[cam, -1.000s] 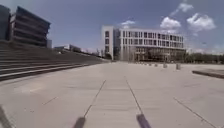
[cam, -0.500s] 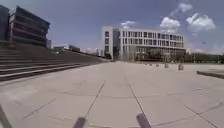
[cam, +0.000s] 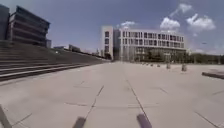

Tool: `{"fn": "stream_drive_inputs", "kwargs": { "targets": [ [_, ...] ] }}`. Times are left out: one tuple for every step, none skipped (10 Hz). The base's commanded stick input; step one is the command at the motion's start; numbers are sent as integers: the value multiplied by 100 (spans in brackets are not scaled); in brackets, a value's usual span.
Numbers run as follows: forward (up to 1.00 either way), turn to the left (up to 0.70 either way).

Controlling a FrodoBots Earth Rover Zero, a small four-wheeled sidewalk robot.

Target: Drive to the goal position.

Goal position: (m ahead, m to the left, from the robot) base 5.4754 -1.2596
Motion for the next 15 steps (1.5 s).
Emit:
{"fn": "stream_drive_inputs", "kwargs": {
  "targets": [
    [70, 0],
    [70, 0],
    [70, 0],
    [70, 0],
    [70, 0],
    [70, 0],
    [70, 0],
    [70, 0],
    [70, 0],
    [70, 0],
    [70, 0],
    [70, 0],
    [70, 0],
    [70, 0],
    [70, 0]
  ]
}}
